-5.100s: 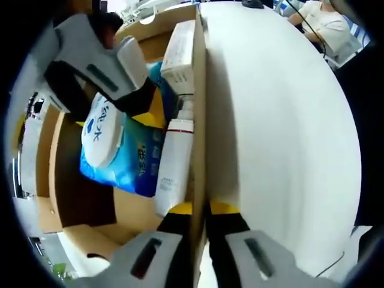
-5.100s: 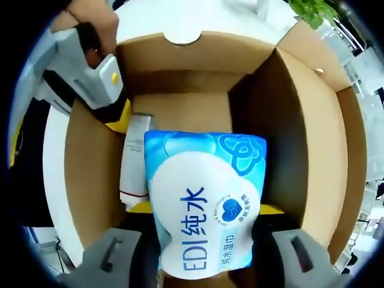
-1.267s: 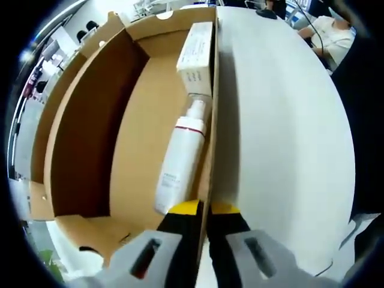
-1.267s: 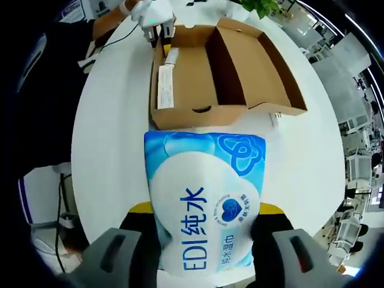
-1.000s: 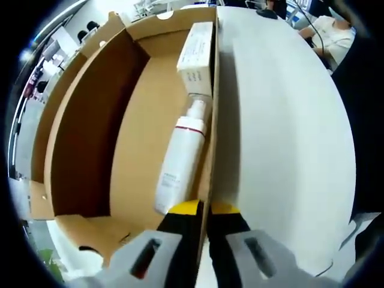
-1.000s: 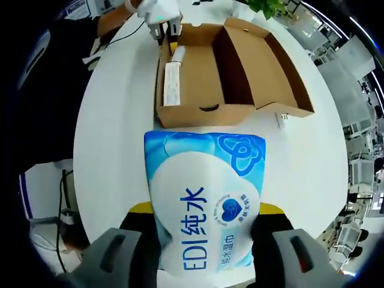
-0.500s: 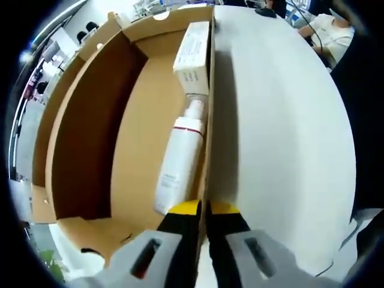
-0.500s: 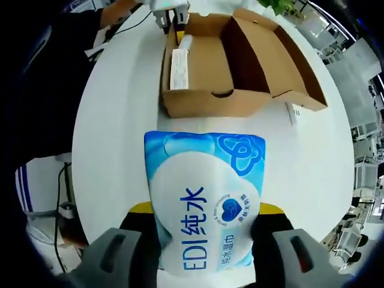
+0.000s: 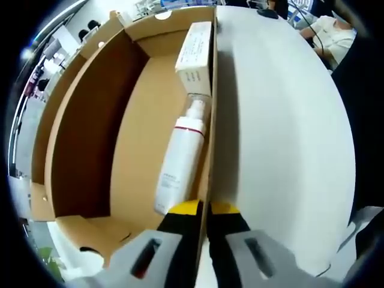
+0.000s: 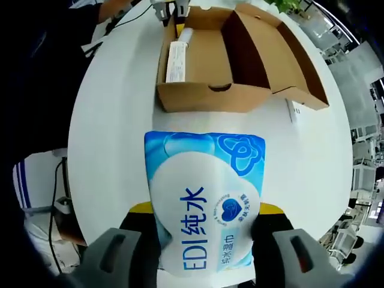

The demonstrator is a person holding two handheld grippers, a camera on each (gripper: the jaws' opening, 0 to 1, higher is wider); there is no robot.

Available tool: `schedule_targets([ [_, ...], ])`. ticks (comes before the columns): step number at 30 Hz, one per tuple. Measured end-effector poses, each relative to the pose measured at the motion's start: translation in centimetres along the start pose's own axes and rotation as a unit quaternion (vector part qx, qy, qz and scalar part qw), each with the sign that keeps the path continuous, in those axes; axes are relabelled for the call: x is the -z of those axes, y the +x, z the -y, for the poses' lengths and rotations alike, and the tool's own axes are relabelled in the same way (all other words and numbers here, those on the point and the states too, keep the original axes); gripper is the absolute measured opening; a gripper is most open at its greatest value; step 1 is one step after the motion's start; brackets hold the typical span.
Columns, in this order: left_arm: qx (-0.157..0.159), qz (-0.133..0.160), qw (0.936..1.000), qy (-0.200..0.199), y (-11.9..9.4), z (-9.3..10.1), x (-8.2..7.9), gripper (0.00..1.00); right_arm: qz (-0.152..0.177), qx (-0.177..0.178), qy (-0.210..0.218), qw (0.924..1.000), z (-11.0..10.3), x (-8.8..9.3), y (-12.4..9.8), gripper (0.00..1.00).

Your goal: Operate the shoe box by opening the lid, removing the specified soft item, and placing it in the target area until the item is outside and the box remains undamaged.

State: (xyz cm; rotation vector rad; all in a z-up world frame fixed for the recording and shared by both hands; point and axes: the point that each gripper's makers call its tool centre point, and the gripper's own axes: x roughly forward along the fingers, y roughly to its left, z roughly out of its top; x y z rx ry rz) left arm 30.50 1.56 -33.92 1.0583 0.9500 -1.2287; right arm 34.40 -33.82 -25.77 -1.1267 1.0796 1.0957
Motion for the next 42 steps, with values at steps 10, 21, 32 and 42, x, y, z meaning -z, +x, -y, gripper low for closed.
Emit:
schedule_targets([
  [10,0.003,-0.001,1.0000,0.000,-0.3,0.6,-0.1,0.03,-0.010,-0.011,-0.003,0.9999,0.0,0.1,0.5,0.60],
  [21,0.002,-0.002,1.0000,0.000,-0.3,0.3,0.0,0.03,-0.007,-0.018,-0.005,0.9998,-0.2,0.1,0.9,0.60],
  [32,0.001,-0.002,1.0000,0.001,-0.2,0.8,-0.6,0.03,-0.007,-0.020,-0.003,0.9998,-0.3,0.4,1.6,0.61],
  [42,0.004,0.000,1.0000,0.002,0.2,-0.1,-0.1,0.03,-0.012,-0.022,-0.002,0.9997,-0.5,0.6,2.1,0.63],
])
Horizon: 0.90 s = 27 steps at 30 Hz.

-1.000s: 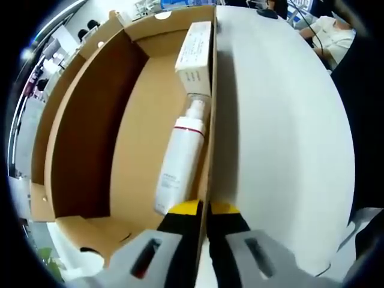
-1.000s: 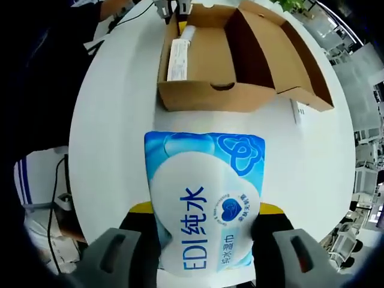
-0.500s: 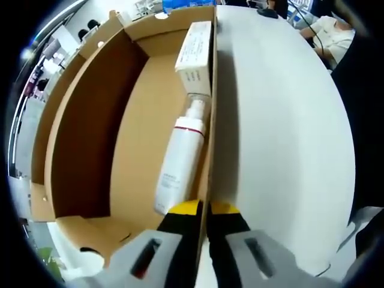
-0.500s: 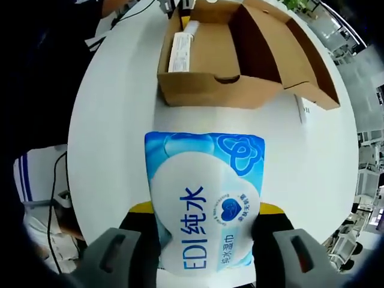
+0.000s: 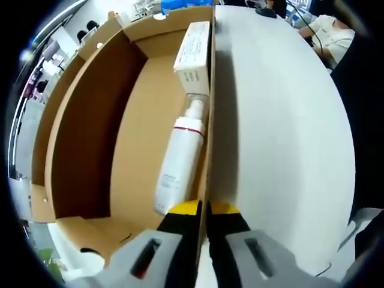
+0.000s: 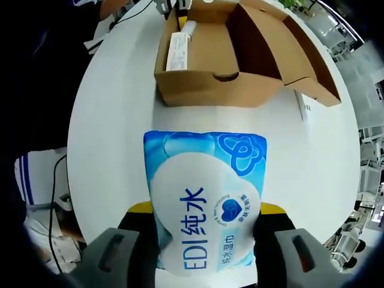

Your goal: Operate the shoe box by opening the lid, removing the specified soft item, and placing it in the target area until the item is outside and the box remains undamaged.

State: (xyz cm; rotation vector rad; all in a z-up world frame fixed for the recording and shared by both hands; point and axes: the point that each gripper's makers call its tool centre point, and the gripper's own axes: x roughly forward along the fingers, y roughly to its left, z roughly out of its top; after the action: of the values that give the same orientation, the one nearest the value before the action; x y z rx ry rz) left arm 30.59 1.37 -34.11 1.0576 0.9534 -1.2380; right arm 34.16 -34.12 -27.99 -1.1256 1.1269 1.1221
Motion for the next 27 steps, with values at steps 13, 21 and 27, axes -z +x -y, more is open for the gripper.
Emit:
schedule_targets([
  [13,-0.002,0.010,0.9999,0.006,0.3,-1.3,0.4,0.03,-0.019,-0.004,-0.001,0.9998,0.0,0.1,0.2,0.65],
  [21,-0.008,0.011,0.9997,0.018,0.3,-1.5,0.4,0.03,-0.024,-0.003,0.001,0.9997,0.0,0.3,0.3,0.67],
  [27,-0.008,0.011,0.9997,0.018,-0.1,-0.6,0.2,0.03,-0.019,-0.002,0.002,0.9998,-0.2,0.3,0.4,0.68],
])
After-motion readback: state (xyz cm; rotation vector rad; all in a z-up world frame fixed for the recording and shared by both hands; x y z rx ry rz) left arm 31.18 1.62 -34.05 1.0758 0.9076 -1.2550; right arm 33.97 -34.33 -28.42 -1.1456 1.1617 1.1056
